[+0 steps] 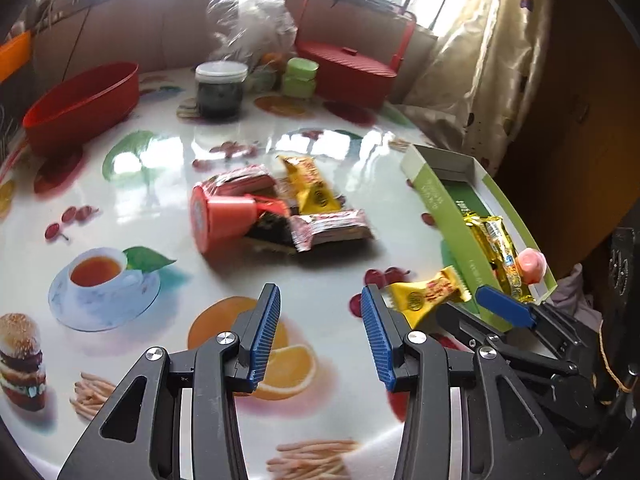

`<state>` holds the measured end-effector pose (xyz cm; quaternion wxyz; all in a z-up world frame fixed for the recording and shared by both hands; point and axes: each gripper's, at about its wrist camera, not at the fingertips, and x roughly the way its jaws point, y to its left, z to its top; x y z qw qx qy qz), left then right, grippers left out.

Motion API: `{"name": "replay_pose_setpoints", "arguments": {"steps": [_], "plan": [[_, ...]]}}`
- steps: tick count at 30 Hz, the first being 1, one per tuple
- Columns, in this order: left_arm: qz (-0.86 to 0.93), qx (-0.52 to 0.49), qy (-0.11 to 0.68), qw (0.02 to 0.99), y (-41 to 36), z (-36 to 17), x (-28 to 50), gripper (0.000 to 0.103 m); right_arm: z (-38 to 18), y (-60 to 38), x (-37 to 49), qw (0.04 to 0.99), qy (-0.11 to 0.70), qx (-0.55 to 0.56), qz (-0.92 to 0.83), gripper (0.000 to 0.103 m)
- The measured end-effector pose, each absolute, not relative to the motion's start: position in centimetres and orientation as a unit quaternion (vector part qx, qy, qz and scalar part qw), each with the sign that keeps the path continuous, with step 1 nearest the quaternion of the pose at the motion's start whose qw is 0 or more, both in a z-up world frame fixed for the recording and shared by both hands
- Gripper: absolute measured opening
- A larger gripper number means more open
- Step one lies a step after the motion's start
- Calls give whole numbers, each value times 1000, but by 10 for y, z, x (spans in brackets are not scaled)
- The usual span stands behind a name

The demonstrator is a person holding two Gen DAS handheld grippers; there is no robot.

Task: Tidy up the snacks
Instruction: 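Move both open grippers back toward the snack pile, then grasp the yellow peanut-candy packet with the right gripper while the left gripper approaches the red-lidded cup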

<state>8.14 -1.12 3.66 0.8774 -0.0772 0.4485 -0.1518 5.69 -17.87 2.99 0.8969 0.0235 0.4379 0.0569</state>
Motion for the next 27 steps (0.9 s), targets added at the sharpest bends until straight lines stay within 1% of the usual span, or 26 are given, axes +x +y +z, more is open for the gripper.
{"name": "replay_pose_setpoints", "arguments": {"steps": [8, 15, 20, 27], "plan": [[-132, -93, 466, 870, 13, 23, 90, 44, 15, -168, 75, 884, 464, 38, 48, 56], [-126, -104, 472, 866, 26, 16, 97, 44, 16, -159, 92, 885, 461, 29, 50, 56], [-127, -102, 473, 866, 29, 15, 102, 44, 15, -141, 96, 884, 458, 15, 86, 56], [-132, -112, 472, 864, 38, 14, 111, 44, 23, -141, 85, 896, 433, -17, 103, 56]]}}
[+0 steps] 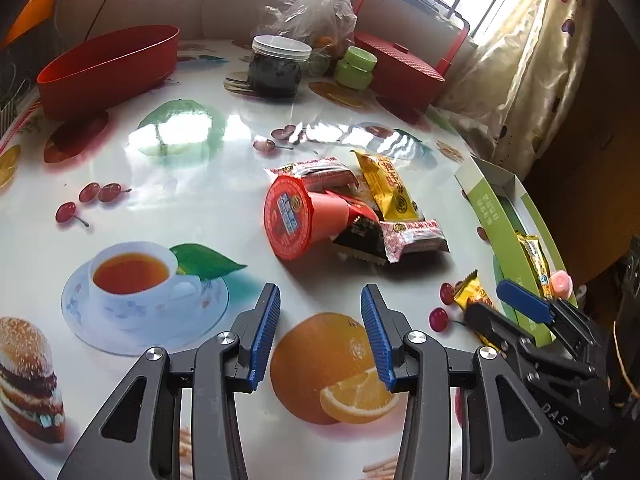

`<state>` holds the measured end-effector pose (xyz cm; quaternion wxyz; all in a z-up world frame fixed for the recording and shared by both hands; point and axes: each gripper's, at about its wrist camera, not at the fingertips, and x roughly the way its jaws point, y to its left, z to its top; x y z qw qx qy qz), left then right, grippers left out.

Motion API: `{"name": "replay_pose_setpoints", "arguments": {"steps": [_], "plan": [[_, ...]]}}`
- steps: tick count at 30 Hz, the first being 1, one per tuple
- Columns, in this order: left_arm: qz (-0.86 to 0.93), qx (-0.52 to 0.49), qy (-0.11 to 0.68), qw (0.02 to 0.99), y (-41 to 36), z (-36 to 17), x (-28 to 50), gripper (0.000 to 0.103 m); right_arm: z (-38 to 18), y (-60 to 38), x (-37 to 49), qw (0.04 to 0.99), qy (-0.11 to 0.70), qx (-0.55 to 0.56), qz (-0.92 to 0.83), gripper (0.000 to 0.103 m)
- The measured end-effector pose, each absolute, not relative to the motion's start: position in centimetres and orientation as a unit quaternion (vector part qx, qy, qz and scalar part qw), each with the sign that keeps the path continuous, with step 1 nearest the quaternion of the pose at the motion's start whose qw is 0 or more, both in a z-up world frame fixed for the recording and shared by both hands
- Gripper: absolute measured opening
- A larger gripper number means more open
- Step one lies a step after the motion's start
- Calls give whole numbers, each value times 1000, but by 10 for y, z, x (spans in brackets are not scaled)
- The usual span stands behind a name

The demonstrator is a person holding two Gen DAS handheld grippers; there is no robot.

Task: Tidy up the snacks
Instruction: 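Grasp the yellow peanut-candy packet with the right gripper while the left gripper approaches the red-lidded cup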

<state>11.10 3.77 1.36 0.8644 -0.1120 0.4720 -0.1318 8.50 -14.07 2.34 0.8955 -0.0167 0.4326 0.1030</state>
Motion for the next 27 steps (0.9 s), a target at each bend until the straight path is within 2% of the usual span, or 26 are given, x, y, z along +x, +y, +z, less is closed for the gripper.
{"name": "replay_pose_setpoints", "arguments": {"steps": [15, 27], "plan": [[-139, -135, 464, 865, 51, 17, 146, 44, 5, -142, 89, 881, 456, -47, 120, 56], [-139, -114, 460, 870, 45, 15, 162, 44, 4, -138, 87, 881, 453, -68, 118, 55]]}}
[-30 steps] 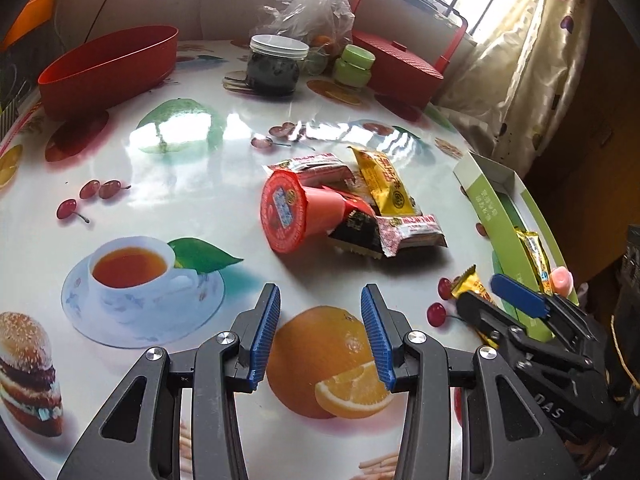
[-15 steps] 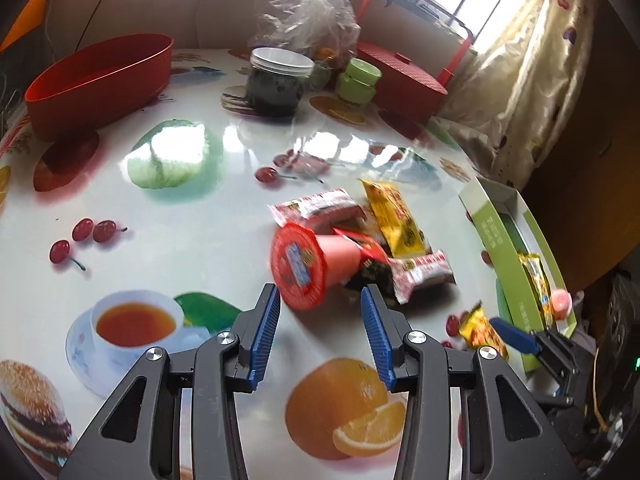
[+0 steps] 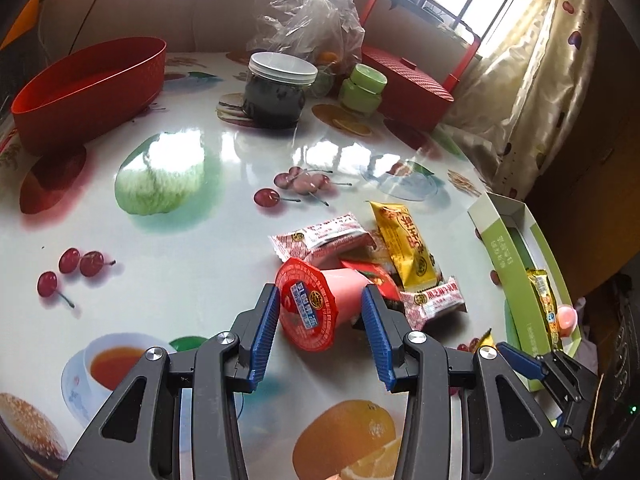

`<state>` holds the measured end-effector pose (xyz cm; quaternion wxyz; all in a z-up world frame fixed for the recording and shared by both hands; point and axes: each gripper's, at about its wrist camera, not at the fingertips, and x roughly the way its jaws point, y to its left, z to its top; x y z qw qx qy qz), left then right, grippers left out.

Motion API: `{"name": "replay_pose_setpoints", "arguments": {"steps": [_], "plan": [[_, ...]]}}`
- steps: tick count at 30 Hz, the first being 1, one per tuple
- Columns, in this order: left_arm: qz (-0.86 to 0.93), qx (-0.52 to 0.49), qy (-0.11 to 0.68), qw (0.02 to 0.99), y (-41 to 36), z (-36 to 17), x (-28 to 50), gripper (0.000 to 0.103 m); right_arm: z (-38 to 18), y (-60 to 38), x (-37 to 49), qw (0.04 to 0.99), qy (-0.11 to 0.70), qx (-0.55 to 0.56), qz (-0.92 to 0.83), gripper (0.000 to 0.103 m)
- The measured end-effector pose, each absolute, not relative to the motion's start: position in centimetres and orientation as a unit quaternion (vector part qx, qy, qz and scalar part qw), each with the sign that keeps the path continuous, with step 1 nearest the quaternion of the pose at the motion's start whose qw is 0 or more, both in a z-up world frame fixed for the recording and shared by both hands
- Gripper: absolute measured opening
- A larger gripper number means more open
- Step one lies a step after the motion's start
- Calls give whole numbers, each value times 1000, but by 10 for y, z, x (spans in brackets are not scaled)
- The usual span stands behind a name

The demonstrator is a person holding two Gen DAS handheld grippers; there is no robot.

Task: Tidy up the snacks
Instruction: 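Grasp the yellow peanut-candy packet with the right gripper while the left gripper approaches the red-lidded cup, then close the left gripper on the red-lidded cup while the right gripper holds the yellow packet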

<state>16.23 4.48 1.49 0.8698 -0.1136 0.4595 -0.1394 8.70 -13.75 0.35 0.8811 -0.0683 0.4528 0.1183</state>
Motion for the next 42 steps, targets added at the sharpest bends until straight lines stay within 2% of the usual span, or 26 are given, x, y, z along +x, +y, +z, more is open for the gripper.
{"name": "replay_pose_setpoints", "arguments": {"steps": [9, 13, 20, 28, 34, 36, 38, 40, 42], "plan": [[-147, -121, 456, 869, 45, 12, 169, 44, 3, -139, 87, 882, 452, -67, 118, 54], [-142, -107, 455, 873, 39, 12, 166, 43, 5, -142, 86, 884, 449, -65, 113, 44], [-144, -98, 443, 879, 35, 15, 157, 32, 7, -142, 83, 886, 447, -65, 109, 27], [-146, -101, 434, 883, 36, 19, 147, 15, 8, -142, 82, 886, 446, -64, 110, 23], [-166, -93, 429, 883, 31, 21, 137, 15, 8, -141, 80, 887, 445, -64, 110, 23], [-169, -89, 421, 887, 32, 24, 136, 17, 8, -141, 81, 887, 445, -63, 109, 23], [-180, -94, 415, 887, 35, 27, 137, 38, 8, -141, 81, 887, 445, -63, 110, 23], [-190, -105, 420, 881, 40, 25, 142, 50, 8, -141, 81, 886, 445, -62, 110, 23], [-196, -125, 431, 872, 45, 21, 149, 51, 8, -141, 81, 886, 445, -62, 110, 23]]}}
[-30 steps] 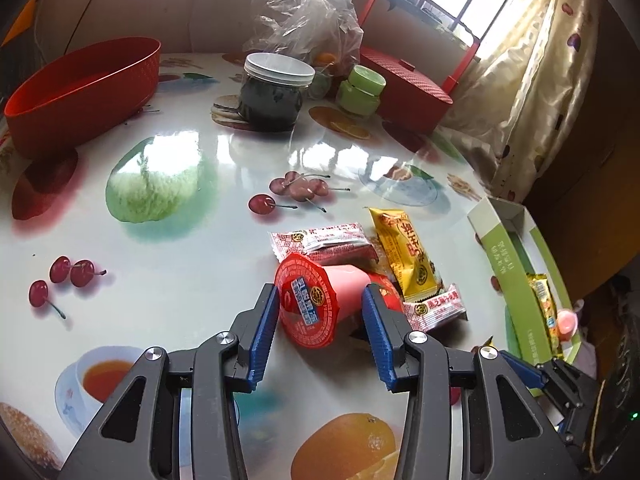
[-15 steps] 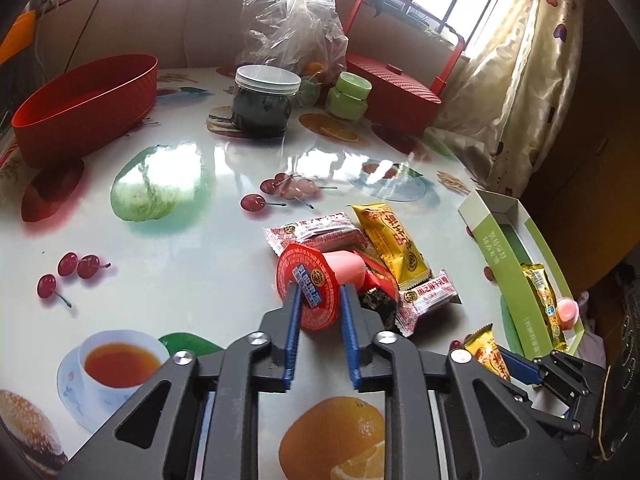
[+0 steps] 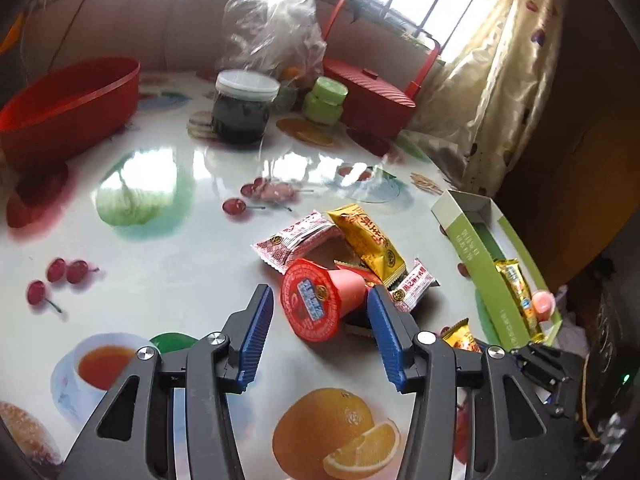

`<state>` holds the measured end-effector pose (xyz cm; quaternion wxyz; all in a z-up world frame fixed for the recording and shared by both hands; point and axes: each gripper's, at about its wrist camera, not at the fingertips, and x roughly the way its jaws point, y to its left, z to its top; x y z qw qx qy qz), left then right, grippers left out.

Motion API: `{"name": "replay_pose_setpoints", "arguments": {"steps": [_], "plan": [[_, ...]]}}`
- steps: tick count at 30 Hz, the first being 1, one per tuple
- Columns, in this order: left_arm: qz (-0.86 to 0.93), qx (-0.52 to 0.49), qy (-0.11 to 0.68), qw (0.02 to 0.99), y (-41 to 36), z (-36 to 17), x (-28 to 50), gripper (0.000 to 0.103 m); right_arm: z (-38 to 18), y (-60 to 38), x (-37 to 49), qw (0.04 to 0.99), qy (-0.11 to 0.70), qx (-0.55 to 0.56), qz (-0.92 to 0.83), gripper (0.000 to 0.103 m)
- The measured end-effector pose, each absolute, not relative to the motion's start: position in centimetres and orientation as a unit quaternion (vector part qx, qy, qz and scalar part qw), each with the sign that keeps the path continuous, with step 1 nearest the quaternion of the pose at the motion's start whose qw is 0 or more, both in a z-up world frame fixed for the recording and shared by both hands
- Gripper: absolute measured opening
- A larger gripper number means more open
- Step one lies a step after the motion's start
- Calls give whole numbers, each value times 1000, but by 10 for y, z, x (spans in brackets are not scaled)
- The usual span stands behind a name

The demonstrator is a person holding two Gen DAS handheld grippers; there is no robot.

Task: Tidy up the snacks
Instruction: 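Close the left gripper on the red-lidded cup while the right gripper holds the yellow packet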

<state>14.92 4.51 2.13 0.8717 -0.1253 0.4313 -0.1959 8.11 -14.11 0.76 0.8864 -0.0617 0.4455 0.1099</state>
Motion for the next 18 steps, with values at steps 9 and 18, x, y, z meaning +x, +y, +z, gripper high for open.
{"name": "replay_pose_setpoints", "arguments": {"steps": [9, 18], "plan": [[-226, -143, 459, 847, 40, 7, 168, 51, 8, -141, 81, 886, 445, -61, 110, 23], [-220, -158, 462, 844, 40, 5, 170, 51, 8, -141, 81, 886, 445, -62, 110, 23]]}}
